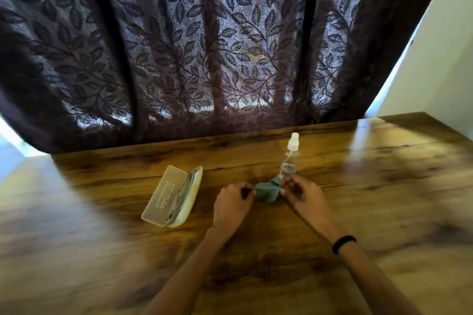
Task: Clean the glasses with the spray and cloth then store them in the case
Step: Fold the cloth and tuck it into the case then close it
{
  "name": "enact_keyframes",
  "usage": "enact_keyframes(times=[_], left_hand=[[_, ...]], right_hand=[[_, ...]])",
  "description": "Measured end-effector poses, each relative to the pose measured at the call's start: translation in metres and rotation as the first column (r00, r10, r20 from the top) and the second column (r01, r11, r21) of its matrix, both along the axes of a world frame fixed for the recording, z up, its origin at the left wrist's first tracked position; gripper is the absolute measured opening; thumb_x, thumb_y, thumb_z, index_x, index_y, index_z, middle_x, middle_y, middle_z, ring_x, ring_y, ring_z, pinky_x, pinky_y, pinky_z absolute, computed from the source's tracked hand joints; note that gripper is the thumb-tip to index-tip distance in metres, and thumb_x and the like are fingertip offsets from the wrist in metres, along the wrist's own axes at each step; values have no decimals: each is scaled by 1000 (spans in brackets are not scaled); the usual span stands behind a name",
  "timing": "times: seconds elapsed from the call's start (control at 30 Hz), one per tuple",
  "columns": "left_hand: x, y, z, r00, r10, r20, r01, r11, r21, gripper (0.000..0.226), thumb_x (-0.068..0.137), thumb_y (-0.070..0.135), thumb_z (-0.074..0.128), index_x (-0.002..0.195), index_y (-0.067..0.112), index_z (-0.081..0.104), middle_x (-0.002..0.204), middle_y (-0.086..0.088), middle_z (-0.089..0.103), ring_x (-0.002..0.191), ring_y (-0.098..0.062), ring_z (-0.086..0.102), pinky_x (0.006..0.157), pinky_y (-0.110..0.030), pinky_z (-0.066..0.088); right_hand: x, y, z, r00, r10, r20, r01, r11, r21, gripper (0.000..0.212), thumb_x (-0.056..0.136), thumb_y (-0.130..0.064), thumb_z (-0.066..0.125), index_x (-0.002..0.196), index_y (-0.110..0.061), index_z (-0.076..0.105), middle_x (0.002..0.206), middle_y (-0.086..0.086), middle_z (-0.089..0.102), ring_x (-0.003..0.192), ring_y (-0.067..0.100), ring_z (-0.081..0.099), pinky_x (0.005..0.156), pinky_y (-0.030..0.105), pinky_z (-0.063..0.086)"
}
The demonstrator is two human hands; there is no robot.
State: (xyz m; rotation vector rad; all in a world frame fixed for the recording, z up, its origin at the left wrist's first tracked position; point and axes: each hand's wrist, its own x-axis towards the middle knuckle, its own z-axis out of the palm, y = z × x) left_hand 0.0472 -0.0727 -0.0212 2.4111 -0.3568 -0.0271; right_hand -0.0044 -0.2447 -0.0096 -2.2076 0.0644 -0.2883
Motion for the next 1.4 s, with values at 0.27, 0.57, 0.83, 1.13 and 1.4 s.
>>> enact_keyframes(times=[0.27, 0.57, 0.83, 1.13, 1.4], left_hand=[[-1, 1, 22, 973, 122, 196, -53, 945, -323, 20, 86, 24, 59, 102, 14, 53, 97, -2, 60, 81, -11, 57, 65, -19, 48], [1, -4, 41, 988, -153, 32, 151, 885, -440, 9, 84, 25, 63, 92, 27, 60, 85, 13, 64, 76, 7, 61, 64, -10, 49], [7, 17, 55, 957, -174, -232, -30, 738, -674, 4, 78, 18, 70, 79, 20, 67, 76, 6, 68, 63, 3, 63, 58, -13, 52], [14, 36, 50, 962, 79, -261, -245, 673, -698, 6, 89, 16, 56, 90, 10, 56, 87, -6, 61, 76, -11, 59, 52, -14, 51], [11, 48, 60, 971, 12, -237, -190, 639, -746, 15, 91, 6, 50, 91, 17, 60, 87, -2, 56, 76, -11, 55, 53, -15, 53]], right_hand=[[18, 18, 29, 994, 42, 105, -60, 984, 170, 7, 86, -12, 59, 88, -18, 62, 85, -12, 60, 82, -1, 56, 66, 4, 45], [28, 27, 42, 989, 109, 96, -139, 900, 412, 19, 83, -5, 62, 84, -24, 65, 87, -5, 68, 83, 2, 64, 72, 13, 53], [24, 18, 49, 986, 119, 116, -146, 956, 256, 19, 81, -7, 65, 79, -25, 64, 82, -12, 64, 78, -3, 59, 68, 7, 48], [22, 9, 49, 992, 82, 101, -88, 995, 55, 25, 87, -13, 56, 77, -36, 57, 86, -23, 56, 84, -7, 51, 68, 9, 39], [22, 6, 50, 992, 21, 127, -45, 981, 191, 11, 90, -9, 53, 85, -15, 61, 86, -8, 61, 87, 12, 57, 83, 34, 46]])
